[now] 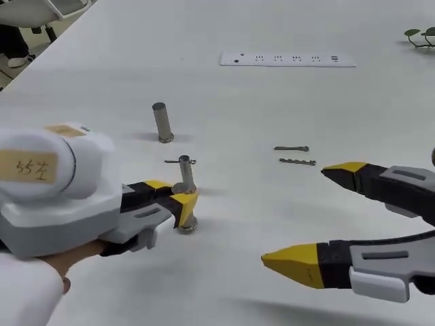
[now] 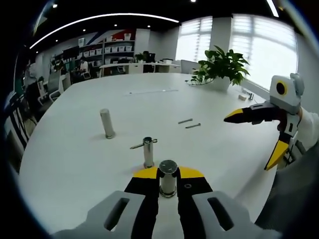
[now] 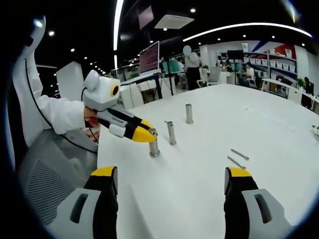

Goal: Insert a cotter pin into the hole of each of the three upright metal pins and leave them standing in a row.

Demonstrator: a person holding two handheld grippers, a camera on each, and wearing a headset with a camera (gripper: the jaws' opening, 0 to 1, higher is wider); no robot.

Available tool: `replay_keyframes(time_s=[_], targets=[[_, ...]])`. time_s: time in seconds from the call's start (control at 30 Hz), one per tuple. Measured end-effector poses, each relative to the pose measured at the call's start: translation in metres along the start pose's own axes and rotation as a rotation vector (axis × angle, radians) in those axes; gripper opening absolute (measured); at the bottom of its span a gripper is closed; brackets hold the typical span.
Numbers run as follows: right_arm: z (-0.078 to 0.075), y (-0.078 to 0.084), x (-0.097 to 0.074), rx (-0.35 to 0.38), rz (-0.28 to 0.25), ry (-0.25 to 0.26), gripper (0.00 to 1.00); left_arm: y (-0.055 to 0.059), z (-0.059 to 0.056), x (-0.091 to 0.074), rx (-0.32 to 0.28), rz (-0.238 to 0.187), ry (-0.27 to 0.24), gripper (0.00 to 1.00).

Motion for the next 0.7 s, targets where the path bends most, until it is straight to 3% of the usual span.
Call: replay_keyframes(time_s=[0.07,0.7], targets=[[0.0005,0.0004,0.0001,0.000,0.001,-0.002,0.86,0.0002,0.0006,-0.0003,-0.023,-0.008,0.005,0.09],[0.0019,0.0002,0.0008,0.009,-0.006,-0.007,0.86,0.0014,-0.0040,-0.0012,-0.002,-0.011,0.000,0.11]])
Point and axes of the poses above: the centre of the closed fingertips' face, and the gripper's own axes: x roughly forward along the fingers, z roughly to its left, y roughly out of its underside, the point moved 2 cm from there along -x, roughly backward along the fingers, and after that the axes turned 14 degrees about -x, right-handed, at the moved point
